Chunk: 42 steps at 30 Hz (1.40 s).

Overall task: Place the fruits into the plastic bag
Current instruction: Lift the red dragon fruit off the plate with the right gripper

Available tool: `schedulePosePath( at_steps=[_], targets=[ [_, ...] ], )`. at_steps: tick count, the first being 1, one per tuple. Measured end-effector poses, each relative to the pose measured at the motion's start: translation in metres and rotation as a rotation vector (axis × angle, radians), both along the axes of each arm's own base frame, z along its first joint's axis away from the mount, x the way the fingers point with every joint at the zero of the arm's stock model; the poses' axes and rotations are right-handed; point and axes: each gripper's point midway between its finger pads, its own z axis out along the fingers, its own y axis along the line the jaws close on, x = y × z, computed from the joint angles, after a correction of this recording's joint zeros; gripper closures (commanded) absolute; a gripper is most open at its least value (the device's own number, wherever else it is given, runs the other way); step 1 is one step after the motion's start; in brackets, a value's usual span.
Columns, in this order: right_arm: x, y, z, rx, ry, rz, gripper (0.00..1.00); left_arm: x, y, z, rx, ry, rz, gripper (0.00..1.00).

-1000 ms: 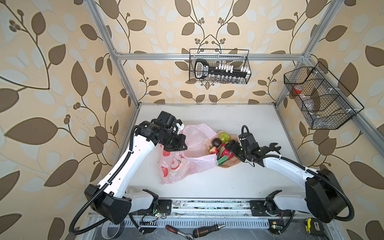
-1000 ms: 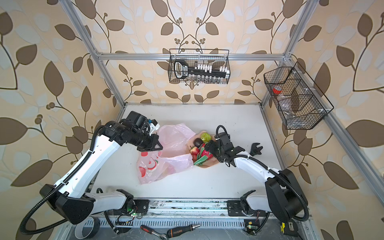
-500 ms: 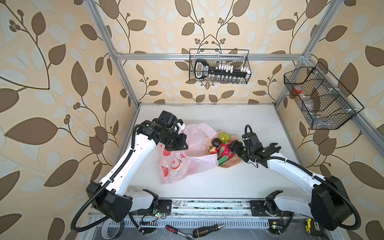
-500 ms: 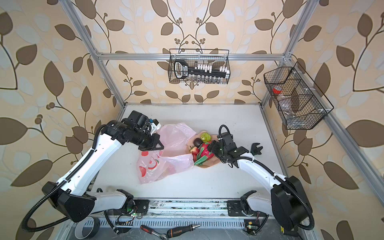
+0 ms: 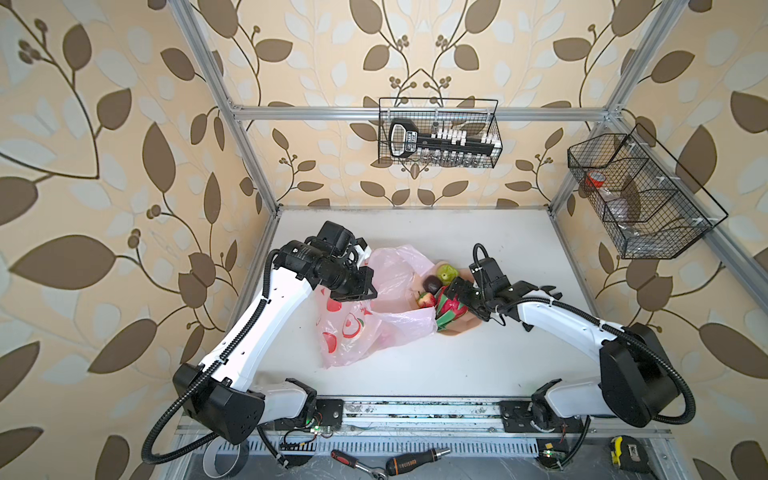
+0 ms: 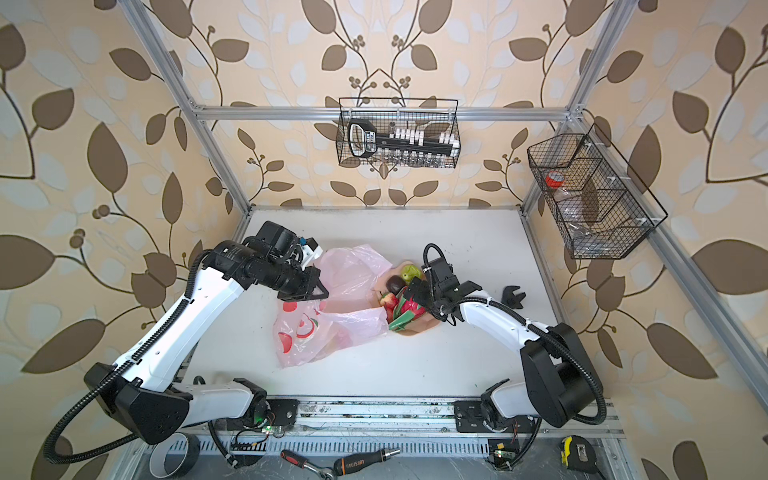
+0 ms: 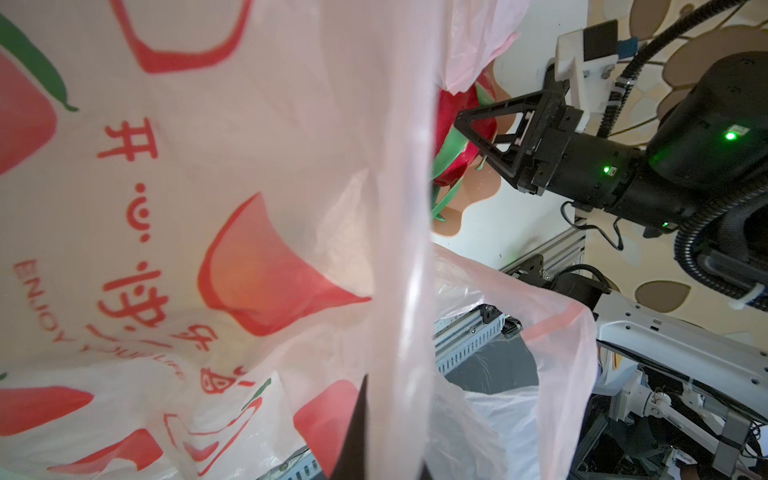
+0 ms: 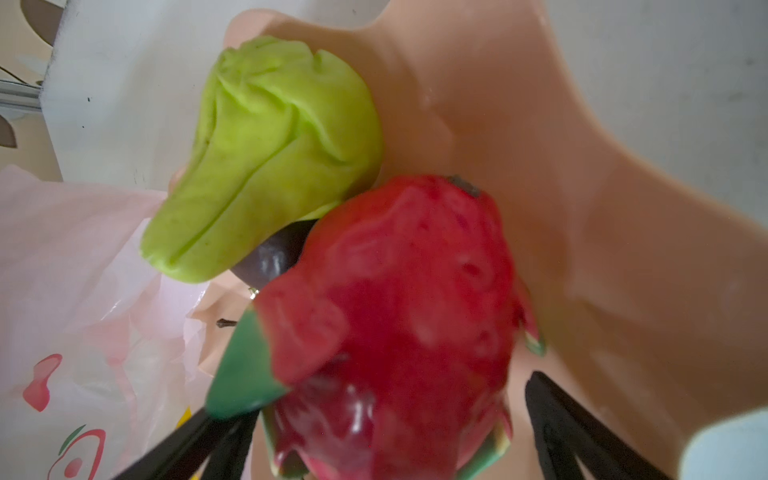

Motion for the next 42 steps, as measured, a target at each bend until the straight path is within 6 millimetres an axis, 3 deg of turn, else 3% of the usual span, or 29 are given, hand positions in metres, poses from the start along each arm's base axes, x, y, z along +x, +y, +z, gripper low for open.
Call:
schedulePosePath(
  at_steps=[13,24,29,42],
  targets=[
    [0.01,0.005,-0.023,-0.083,0.049,0.036,0.03,0.0,-0.001,-0.005,-0.003,0.005,-0.002,0.98],
    [0.011,0.003,-0.019,-0.109,0.024,0.033,0.37,0.0,-0.001,-0.005,-0.003,0.004,-0.006,0.98],
    [0.004,-0.006,-0.001,-0.122,0.003,0.027,0.47,0.0,-0.001,-0.005,-0.003,0.001,-0.009,0.98],
    [-0.001,-0.027,0.051,-0.066,-0.097,-0.024,0.51,0.002,-0.002,-0.007,0.001,0.003,-0.019,0.98]
  ],
)
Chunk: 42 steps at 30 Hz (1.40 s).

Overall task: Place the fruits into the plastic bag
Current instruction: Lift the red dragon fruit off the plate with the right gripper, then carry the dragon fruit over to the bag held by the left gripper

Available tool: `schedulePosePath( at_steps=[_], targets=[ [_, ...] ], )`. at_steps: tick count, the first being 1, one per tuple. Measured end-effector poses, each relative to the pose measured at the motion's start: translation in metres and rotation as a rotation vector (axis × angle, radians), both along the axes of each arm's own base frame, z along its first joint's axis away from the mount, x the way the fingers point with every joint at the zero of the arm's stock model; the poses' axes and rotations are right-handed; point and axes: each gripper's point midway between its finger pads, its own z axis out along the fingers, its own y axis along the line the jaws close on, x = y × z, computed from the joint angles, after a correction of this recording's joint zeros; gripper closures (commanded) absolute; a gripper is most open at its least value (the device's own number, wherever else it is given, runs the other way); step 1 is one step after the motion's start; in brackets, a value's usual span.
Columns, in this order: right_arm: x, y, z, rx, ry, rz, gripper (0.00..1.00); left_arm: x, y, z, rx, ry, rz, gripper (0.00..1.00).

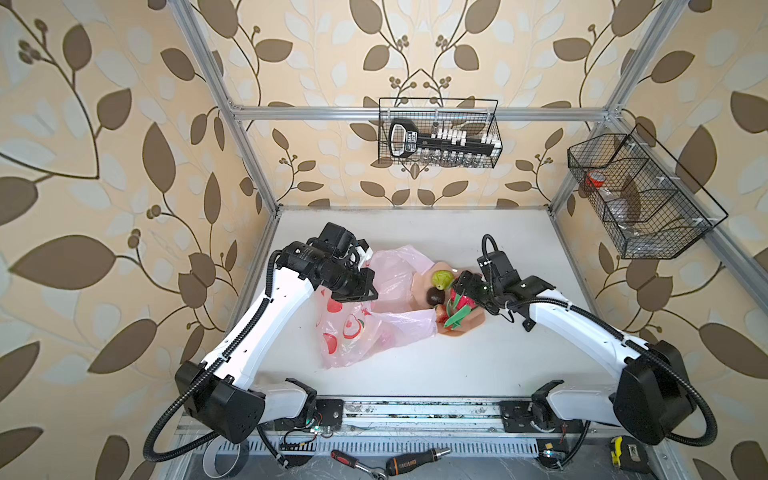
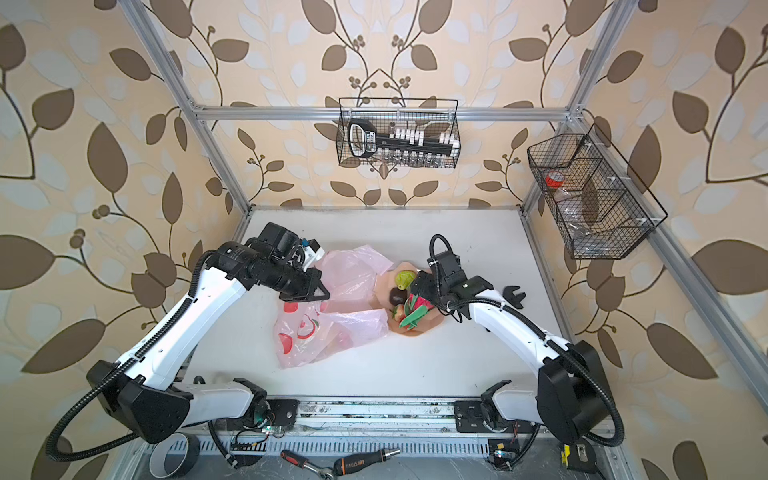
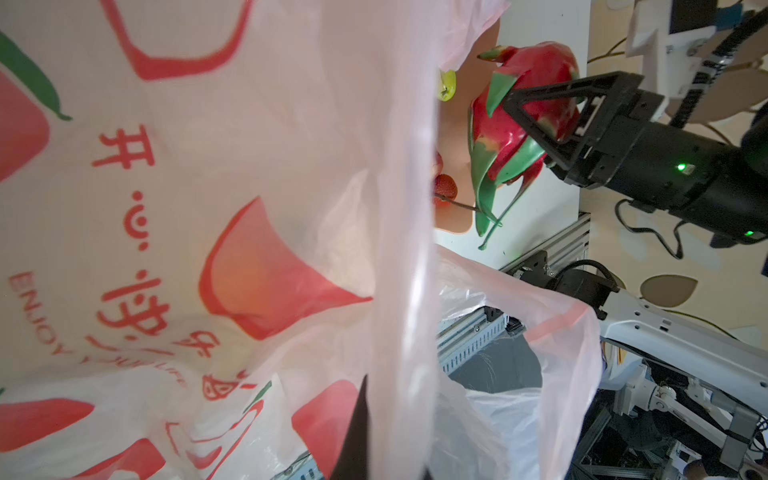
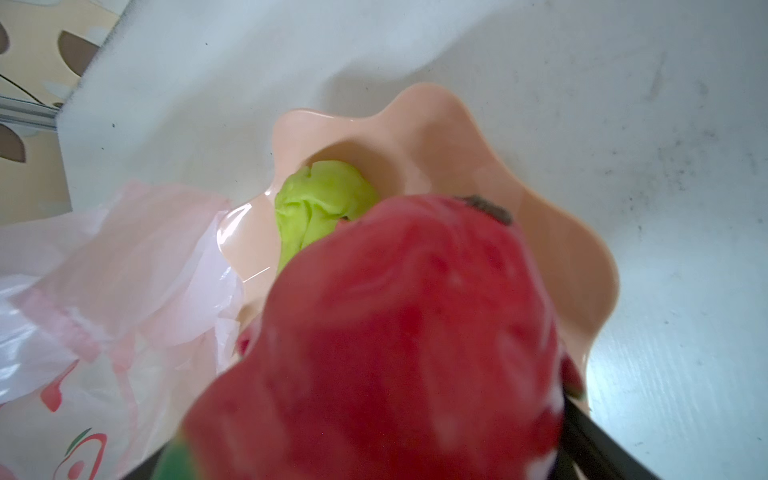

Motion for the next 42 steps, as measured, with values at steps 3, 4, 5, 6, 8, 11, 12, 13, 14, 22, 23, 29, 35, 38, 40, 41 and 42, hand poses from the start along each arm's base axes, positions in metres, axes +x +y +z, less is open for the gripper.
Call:
schedulePosePath(
  at_steps=[3,4,5,6,8,11,12,13,14,22,23,29,35,38,40,41,42],
  targets=[
    [-0.004,-0.006,0.015,0.01,-0.033,-0.011,0.51,0.001,0.0,-0.002,0.003,0.007,-0.002,0.99],
    [-0.005,-0.008,0.017,0.009,-0.038,-0.012,0.51,0.001,-0.001,-0.003,0.004,0.007,-0.002,0.99],
    [-0.008,-0.009,0.021,0.008,-0.044,-0.012,0.51,0.001,-0.001,-0.003,0.004,0.008,-0.003,0.99],
    [-0.009,-0.011,0.023,0.006,-0.049,-0.011,0.51,0.001,-0.001,-0.003,0.004,0.008,-0.003,0.99],
    [-0.012,-0.013,0.028,0.006,-0.059,-0.014,0.51,0.001,-0.001,-0.003,0.004,0.009,-0.004,0.99],
    [-0.014,-0.014,0.038,0.017,-0.091,-0.016,0.52,0.001,-0.001,-0.003,0.001,0.008,-0.006,0.99],
    [-0.013,-0.013,0.044,0.022,-0.114,-0.013,0.52,0.001,-0.002,-0.002,-0.002,0.01,-0.009,0.99],
    [-0.012,-0.012,0.048,0.027,-0.131,-0.008,0.52,0.0,-0.002,-0.002,-0.004,0.01,-0.01,0.99],
    [-0.01,-0.009,0.054,0.032,-0.152,0.001,0.52,0.0,-0.003,-0.001,-0.008,0.011,-0.012,0.99],
    [0.01,0.048,0.128,0.092,-0.417,0.135,0.52,-0.001,-0.004,-0.001,-0.015,0.013,-0.018,0.99],
    [0.013,0.058,0.137,0.1,-0.458,0.153,0.52,-0.001,-0.004,-0.001,-0.015,0.013,-0.019,0.99],
    [0.018,0.103,0.161,0.11,-0.613,0.229,0.54,-0.002,-0.004,-0.001,-0.015,0.007,-0.032,0.99],
    [0.019,0.124,0.158,0.084,-0.66,0.252,0.55,-0.003,-0.006,0.0,-0.026,0.012,-0.039,1.0],
    [0.014,0.13,0.158,0.081,-0.688,0.261,0.55,-0.004,-0.006,0.001,-0.032,0.013,-0.042,0.99],
    [0.006,0.135,0.151,0.075,-0.69,0.278,0.56,-0.003,-0.007,0.004,-0.037,0.011,-0.042,0.99],
    [0.001,0.137,0.146,0.072,-0.688,0.287,0.56,-0.002,-0.007,0.007,-0.04,0.005,-0.043,1.0],
    [-0.004,0.138,0.141,0.07,-0.683,0.297,0.57,-0.001,-0.008,0.01,-0.043,-0.003,-0.043,0.99]
  ],
)
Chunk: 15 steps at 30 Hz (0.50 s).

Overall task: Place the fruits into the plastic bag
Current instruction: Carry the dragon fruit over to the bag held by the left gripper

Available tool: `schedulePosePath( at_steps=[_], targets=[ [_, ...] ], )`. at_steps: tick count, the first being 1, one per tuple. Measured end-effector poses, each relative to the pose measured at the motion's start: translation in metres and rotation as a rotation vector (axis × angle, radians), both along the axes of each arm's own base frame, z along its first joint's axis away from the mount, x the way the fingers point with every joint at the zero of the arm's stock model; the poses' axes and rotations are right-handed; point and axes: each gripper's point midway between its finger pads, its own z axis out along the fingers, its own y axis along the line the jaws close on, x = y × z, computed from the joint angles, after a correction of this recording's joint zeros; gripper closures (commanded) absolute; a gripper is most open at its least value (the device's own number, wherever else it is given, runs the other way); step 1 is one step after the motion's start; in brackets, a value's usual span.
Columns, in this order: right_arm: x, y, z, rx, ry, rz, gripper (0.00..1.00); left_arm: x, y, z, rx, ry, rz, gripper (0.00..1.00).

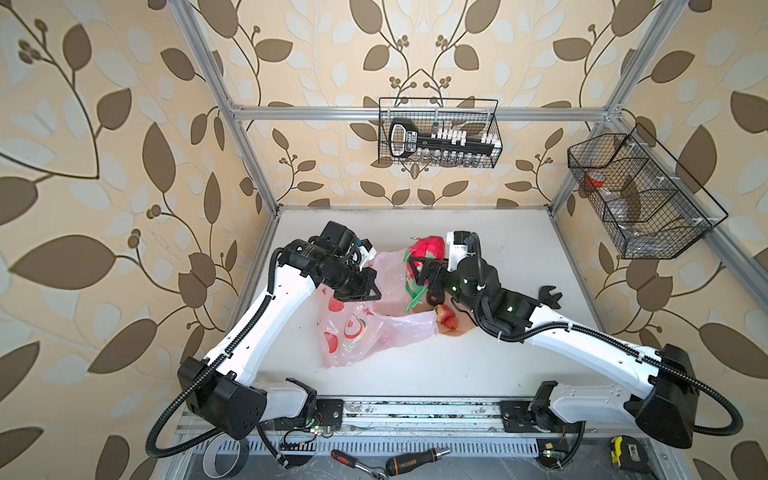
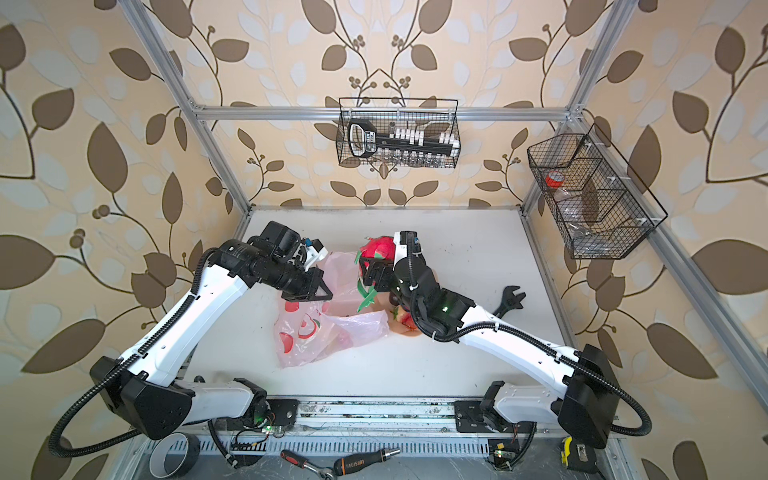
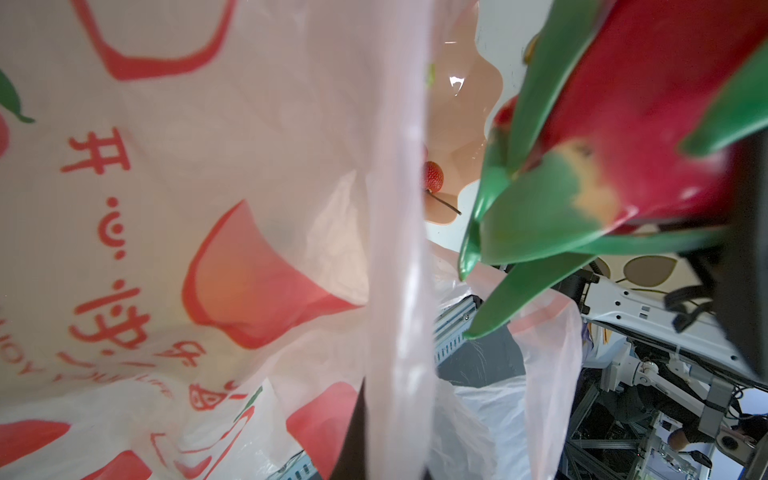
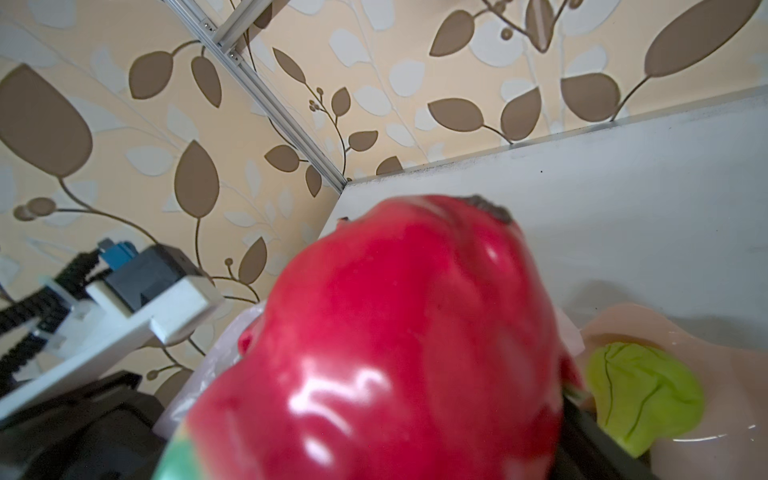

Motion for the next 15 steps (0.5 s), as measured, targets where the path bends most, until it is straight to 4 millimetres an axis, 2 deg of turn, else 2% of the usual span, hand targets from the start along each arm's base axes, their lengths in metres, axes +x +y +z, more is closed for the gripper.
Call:
schedulePosePath(
  at_steps=[6,11,15],
  targets=[
    [-0.025,-0.001,-0.032,-0.025,0.043,0.037,0.59,0.006,-0.005,0.017,-0.03,-0.035,-0.007,0.99],
    [-0.034,0.006,-0.043,-0.011,0.064,0.068,0.6,0.006,-0.006,0.016,-0.034,-0.027,-0.01,0.99],
    [-0.039,0.014,-0.043,0.016,0.074,0.102,0.6,0.007,-0.007,0.014,-0.034,-0.02,-0.01,0.99]
  ],
)
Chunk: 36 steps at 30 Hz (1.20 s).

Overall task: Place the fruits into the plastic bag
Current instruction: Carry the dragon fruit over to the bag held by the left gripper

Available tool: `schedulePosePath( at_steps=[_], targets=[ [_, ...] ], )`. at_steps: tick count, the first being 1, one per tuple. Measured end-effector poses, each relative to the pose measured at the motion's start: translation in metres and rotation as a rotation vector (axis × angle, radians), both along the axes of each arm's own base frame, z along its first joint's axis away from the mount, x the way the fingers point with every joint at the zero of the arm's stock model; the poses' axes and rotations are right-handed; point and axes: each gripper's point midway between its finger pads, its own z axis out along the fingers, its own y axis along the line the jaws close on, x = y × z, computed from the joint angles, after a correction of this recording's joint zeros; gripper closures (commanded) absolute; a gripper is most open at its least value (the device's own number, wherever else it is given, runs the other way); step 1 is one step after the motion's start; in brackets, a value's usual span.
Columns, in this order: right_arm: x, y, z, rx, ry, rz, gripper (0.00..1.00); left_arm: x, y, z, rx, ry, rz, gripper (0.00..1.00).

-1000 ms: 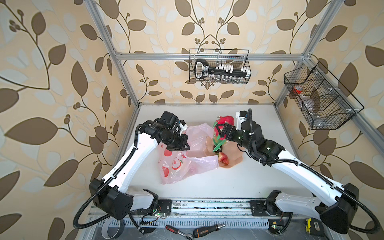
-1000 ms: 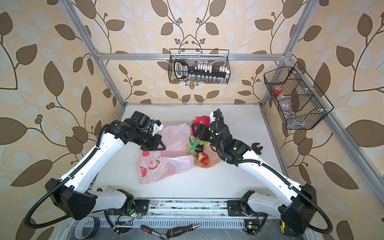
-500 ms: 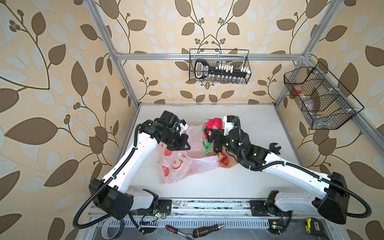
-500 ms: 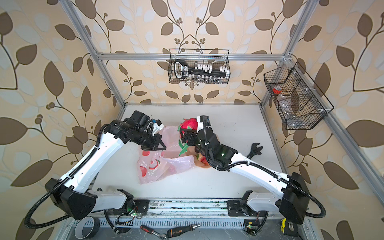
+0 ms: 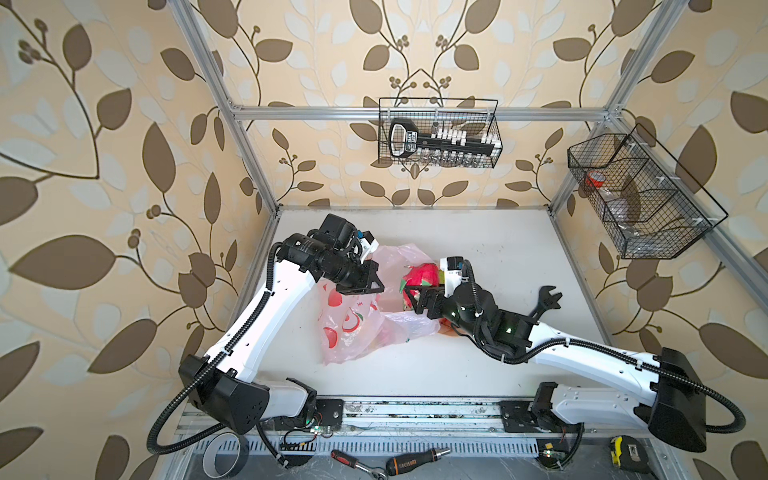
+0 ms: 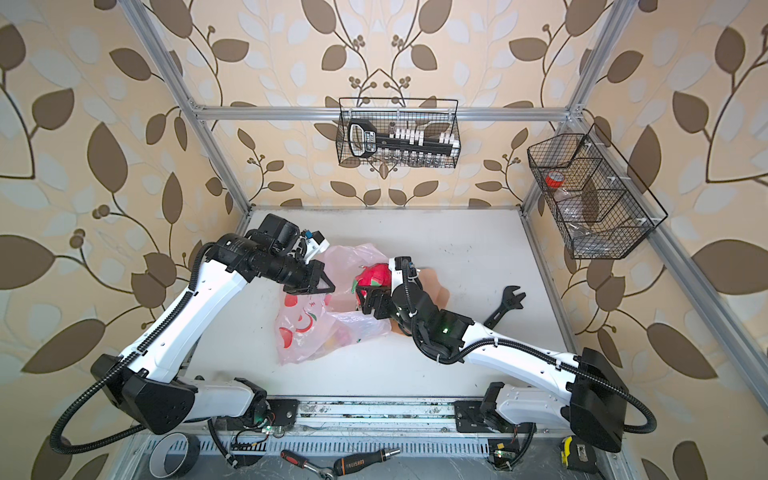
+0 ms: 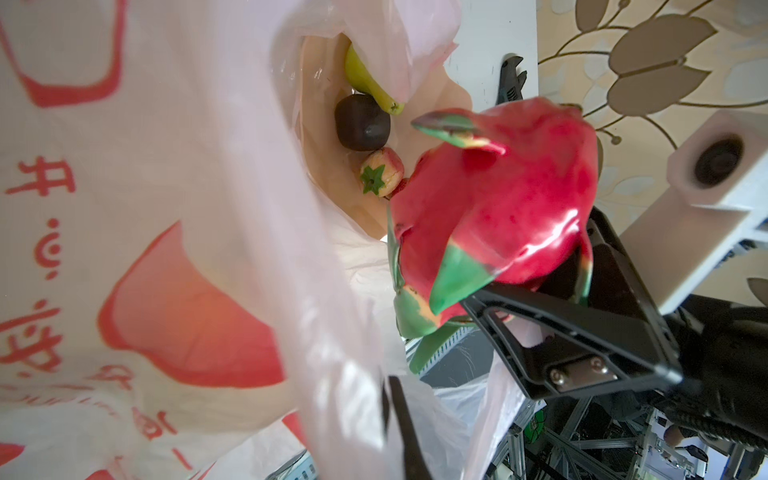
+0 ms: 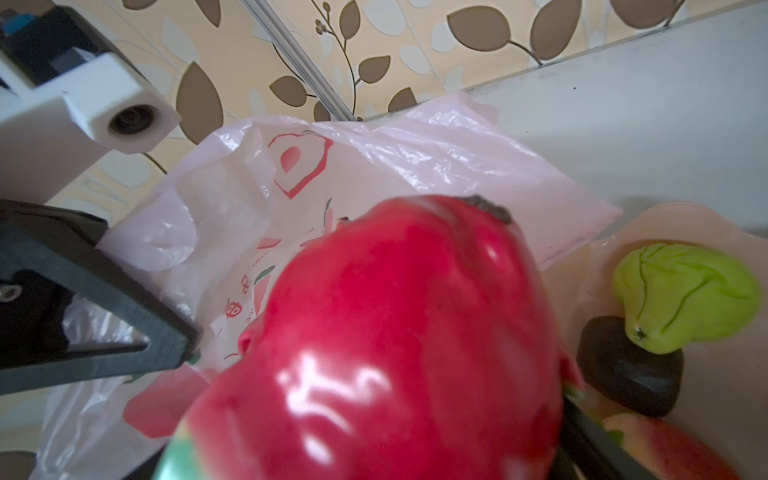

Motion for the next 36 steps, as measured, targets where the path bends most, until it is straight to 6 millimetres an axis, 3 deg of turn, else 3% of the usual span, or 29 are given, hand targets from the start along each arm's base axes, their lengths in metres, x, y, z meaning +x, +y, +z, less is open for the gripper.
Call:
schedulePosePath(
  at_steps=[12,27,36],
  targets=[
    [-0.002,0.022,-0.015,0.043,0.055,0.062,0.6,-0.001,0.0,0.0,-0.002,0.003,-0.001,1.0],
    [0.01,0.052,-0.062,0.121,0.213,0.108,0.6,-0.009,0.002,0.002,-0.006,0.003,-0.011,1.0],
    [0.019,0.067,-0.082,0.152,0.302,0.112,0.61,-0.025,0.005,-0.012,0.014,0.043,-0.039,1.0]
  ],
)
